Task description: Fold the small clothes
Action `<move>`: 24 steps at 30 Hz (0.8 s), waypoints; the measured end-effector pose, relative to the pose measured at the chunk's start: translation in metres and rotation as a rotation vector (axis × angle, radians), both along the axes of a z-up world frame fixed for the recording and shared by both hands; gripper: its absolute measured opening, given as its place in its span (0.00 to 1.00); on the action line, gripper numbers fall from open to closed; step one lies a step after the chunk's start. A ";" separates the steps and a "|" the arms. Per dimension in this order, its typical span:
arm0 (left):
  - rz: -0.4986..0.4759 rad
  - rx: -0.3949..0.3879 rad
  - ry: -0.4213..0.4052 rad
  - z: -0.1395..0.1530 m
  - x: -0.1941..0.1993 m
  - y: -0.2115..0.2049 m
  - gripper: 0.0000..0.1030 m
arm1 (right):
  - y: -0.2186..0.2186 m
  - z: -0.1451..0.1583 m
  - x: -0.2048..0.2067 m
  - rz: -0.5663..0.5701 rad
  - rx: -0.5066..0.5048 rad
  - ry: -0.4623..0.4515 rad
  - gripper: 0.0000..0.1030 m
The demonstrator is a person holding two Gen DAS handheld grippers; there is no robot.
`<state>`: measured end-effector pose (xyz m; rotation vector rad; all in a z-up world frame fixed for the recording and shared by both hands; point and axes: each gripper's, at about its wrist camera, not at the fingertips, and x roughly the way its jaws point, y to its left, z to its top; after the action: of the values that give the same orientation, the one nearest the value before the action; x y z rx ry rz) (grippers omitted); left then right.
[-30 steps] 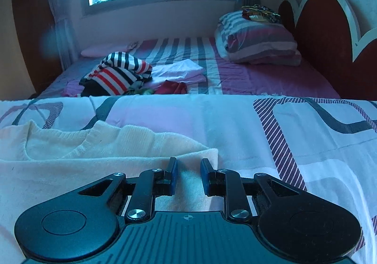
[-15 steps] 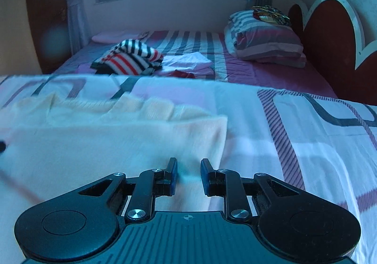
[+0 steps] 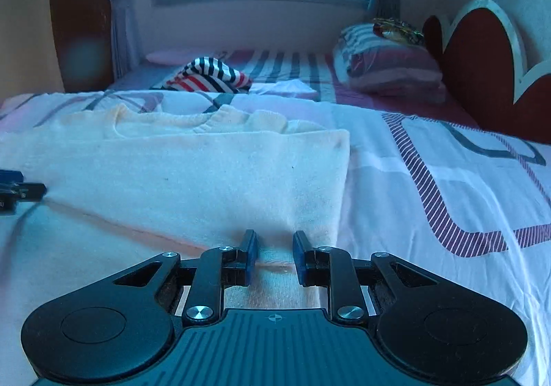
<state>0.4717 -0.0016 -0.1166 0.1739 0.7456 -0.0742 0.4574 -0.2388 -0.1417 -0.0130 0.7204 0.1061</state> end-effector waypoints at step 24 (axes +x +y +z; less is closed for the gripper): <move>0.056 -0.010 0.039 0.011 -0.011 0.028 0.72 | 0.003 0.003 0.001 -0.035 -0.049 0.068 0.22</move>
<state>0.4608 0.0267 -0.1054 0.1426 0.7883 -0.0281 0.4584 -0.2358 -0.1391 -0.0441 0.7904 0.0557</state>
